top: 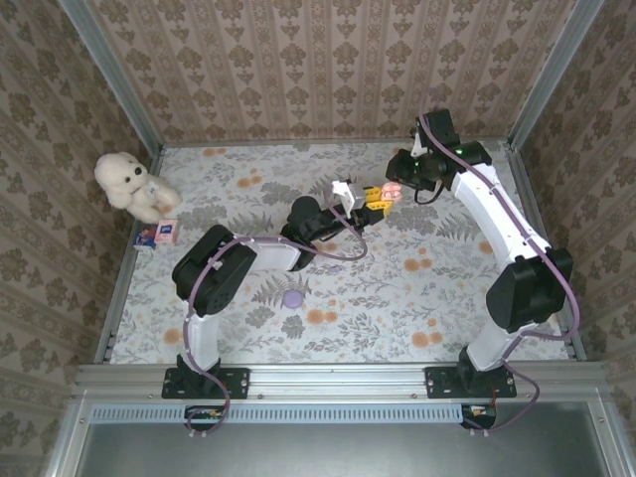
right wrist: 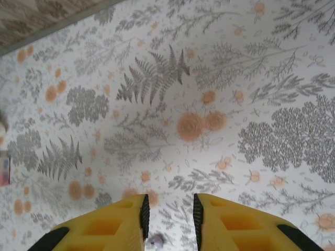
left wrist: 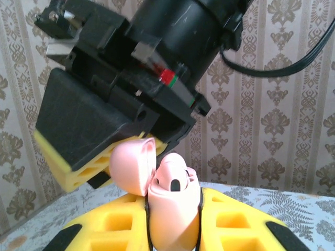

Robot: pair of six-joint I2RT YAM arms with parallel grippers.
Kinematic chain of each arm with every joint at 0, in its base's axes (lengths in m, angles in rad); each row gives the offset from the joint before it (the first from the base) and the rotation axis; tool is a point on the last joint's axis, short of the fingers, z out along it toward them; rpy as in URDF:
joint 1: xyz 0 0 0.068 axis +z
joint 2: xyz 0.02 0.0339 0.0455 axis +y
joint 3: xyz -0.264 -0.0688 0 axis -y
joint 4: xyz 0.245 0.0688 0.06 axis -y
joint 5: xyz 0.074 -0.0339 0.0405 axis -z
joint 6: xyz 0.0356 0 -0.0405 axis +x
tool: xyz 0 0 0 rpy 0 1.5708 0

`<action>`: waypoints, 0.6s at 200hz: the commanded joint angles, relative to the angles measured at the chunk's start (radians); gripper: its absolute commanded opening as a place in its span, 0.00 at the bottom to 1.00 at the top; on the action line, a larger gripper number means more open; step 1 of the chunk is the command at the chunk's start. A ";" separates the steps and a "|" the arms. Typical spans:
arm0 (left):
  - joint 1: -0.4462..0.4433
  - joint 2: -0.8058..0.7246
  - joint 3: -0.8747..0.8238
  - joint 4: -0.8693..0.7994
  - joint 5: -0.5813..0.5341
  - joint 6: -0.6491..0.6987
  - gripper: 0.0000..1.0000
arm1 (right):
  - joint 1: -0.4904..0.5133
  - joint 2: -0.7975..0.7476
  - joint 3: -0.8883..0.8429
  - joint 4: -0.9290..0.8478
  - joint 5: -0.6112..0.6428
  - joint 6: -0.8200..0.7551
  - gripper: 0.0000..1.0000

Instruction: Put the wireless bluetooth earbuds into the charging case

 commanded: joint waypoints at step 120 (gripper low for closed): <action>0.049 0.060 0.004 -0.044 -0.241 -0.270 0.00 | -0.031 -0.357 -0.477 0.062 0.139 0.099 0.42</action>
